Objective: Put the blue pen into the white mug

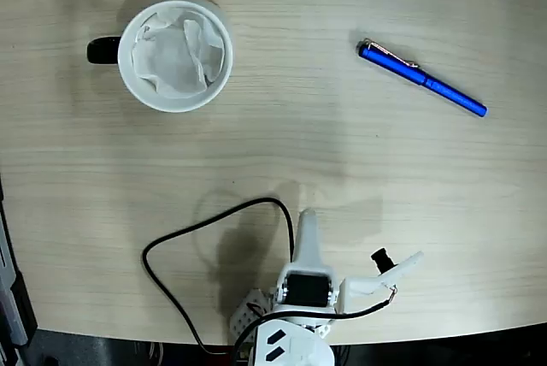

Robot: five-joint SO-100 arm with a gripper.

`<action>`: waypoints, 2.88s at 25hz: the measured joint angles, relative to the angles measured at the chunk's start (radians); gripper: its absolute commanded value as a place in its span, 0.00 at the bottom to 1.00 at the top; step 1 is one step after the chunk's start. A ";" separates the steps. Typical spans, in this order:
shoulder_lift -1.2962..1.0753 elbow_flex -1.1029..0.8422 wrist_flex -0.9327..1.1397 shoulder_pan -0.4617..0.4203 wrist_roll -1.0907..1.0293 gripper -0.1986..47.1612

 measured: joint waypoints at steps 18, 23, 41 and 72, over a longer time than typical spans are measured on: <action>0.000 0.000 0.000 0.000 0.000 0.00; 0.000 0.000 0.000 0.000 0.000 0.00; 0.000 0.000 0.000 0.000 0.000 0.01; -0.520 -0.321 -0.199 0.038 0.009 0.08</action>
